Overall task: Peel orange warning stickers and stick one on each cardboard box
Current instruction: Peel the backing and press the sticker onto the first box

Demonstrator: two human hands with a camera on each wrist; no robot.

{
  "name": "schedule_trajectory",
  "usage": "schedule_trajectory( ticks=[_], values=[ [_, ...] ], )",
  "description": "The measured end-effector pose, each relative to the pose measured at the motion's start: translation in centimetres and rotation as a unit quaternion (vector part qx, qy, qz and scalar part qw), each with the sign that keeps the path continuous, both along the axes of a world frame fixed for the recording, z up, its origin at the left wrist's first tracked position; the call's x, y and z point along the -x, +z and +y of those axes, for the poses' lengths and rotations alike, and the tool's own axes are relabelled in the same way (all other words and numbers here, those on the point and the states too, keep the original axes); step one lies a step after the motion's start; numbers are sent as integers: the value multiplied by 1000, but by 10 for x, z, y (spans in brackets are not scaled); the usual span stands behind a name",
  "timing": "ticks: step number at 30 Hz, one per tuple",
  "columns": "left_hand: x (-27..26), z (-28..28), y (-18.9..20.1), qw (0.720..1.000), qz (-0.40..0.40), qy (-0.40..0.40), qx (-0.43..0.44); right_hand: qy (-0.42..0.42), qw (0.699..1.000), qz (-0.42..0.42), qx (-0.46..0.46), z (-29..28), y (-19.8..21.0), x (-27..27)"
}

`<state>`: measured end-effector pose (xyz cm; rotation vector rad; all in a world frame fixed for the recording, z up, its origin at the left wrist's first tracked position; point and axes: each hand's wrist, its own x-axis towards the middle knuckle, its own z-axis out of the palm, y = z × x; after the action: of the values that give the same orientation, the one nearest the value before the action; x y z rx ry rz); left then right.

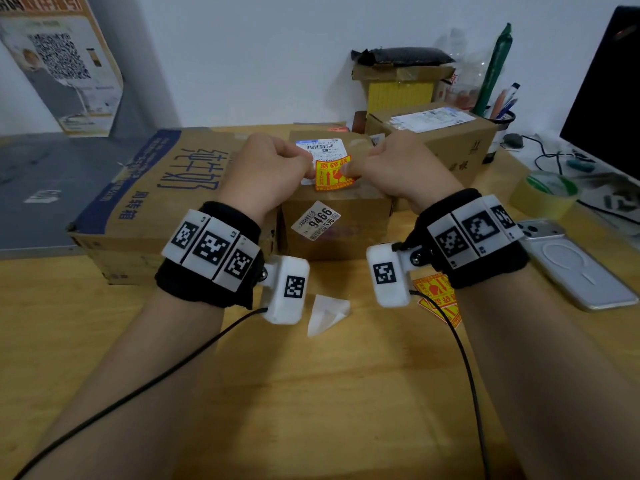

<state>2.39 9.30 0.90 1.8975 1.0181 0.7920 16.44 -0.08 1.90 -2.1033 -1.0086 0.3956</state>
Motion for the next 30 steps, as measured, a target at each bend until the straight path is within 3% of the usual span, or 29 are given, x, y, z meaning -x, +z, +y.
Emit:
schedule_trajectory(
  ticks=[30],
  values=[
    [-5, 3, -5, 1000, -18, -24, -1, 0, 996, -91, 19, 10, -11, -6]
  ],
)
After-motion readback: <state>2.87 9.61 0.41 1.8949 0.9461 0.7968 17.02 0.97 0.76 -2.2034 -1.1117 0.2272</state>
